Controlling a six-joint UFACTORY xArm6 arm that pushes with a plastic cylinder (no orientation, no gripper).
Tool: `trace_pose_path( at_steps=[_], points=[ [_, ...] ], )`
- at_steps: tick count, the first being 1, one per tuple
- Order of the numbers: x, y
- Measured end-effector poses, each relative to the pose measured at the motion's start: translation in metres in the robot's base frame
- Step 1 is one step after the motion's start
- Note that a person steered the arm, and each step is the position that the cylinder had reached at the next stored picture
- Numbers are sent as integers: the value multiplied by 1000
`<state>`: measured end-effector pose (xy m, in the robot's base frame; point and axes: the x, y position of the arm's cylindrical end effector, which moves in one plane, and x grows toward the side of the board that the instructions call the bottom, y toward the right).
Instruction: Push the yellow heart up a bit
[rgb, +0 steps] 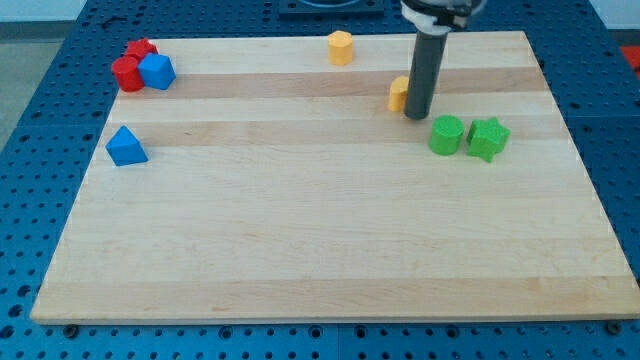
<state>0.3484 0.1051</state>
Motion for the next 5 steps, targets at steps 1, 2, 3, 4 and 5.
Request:
trace_pose_path(
  at_steps=[1,2,3,4,5],
  points=[
    [-31,-37],
    [-45,-64],
    [-49,-71],
    [-56,-66],
    [-45,-44]
  ],
)
